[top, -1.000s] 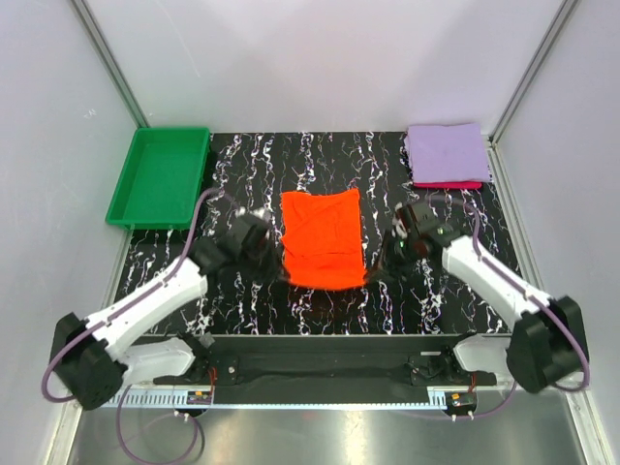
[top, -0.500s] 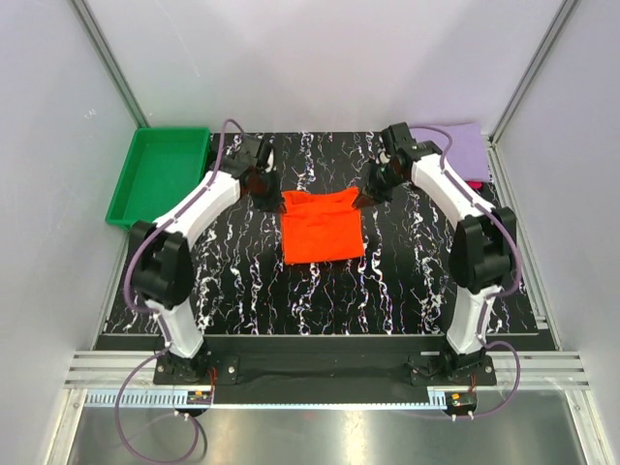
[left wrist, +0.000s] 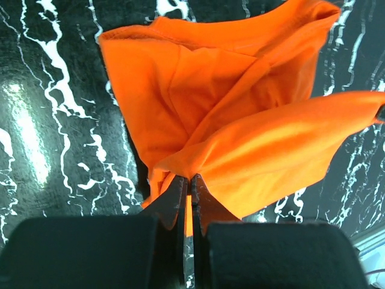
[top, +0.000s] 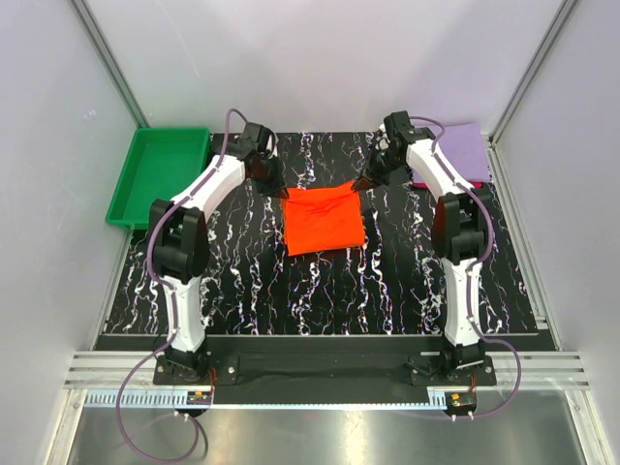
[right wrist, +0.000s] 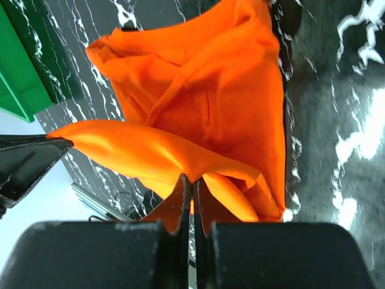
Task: Fold and stack the t-shirts
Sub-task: Fold the tshirt
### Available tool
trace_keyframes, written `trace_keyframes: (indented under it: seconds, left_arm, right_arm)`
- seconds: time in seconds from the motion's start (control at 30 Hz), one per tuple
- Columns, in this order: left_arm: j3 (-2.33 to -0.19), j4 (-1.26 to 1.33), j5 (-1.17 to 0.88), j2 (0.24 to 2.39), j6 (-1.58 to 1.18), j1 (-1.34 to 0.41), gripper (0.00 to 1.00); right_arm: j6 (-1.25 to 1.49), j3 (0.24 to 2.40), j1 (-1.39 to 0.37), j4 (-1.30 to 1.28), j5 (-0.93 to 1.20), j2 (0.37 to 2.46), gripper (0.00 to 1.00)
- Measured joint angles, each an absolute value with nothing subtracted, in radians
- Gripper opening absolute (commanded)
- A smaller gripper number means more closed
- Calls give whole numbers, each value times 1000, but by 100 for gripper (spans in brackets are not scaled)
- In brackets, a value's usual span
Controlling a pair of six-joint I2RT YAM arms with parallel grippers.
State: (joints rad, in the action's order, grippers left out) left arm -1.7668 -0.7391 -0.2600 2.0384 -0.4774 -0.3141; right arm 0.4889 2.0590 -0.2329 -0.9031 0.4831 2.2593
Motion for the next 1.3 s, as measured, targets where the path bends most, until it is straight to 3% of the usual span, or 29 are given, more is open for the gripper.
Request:
trace_keyframes:
  seconds: [0.2,0.33,0.43,0.47,0.5,0.6,0.63,0.7,0.87,1.03,1.07,1.2,1.3]
  left_arm:
    - [-1789,-739,-276,2078,-470,-283,0]
    - [-1813,-720,-287,2116,-470,-261,6]
    - [-1853,-711,-292,2167,-471,-249,7]
    - [-1876,-711,-291,2188,-471,-245,12]
    - [-1898,-710,-290,2210,-471,-242,22]
    - [-1930,-710,-256,2242,-478,-226,35]
    - [-1933,-709,-241,2243,-482,-219,44]
    - [-1943,-710,-207,2239,-490,-202,45]
    - [-1851,-643,-176,2114,-497,-188,43]
    - [-1655,-494,-327,1909,-535,-242,41]
    - [-1620,-447,-365,1889,-549,-260,41]
    - [-1482,-264,-488,1880,-622,-323,38]
    - [-1430,-181,-545,1926,-673,-337,35]
  right_arm:
    - [486,2201,-231,-913,530,2379,2]
    - [487,2257,-230,-904,545,2433,5]
    - [499,2293,-229,-884,569,2474,16]
    - [504,2319,-228,-878,575,2499,30]
    - [514,2350,-226,-868,588,2527,38]
    - [542,2488,-218,-840,613,2635,48]
    - [556,2542,-212,-833,619,2673,54]
    - [583,2616,-196,-829,620,2719,63]
    - [599,2500,-142,-817,611,2626,61]
    - [565,2236,-139,-820,600,2418,53]
    - [559,2203,-149,-814,603,2387,45]
    - [542,2091,-198,-754,625,2303,33]
    - [543,2032,-232,-704,654,2292,14]
